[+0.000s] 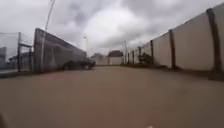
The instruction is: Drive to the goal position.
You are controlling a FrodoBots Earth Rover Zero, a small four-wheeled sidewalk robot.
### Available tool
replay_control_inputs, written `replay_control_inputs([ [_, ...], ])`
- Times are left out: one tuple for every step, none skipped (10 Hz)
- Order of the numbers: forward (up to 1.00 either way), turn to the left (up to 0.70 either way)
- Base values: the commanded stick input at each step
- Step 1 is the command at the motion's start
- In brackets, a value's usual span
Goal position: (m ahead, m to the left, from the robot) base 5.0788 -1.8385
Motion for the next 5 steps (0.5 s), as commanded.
replay_control_inputs([
  [0.85, 0.01],
  [0.85, 0.01],
  [0.85, 0.01],
  [0.85, 0.01],
  [0.85, 0.01],
])
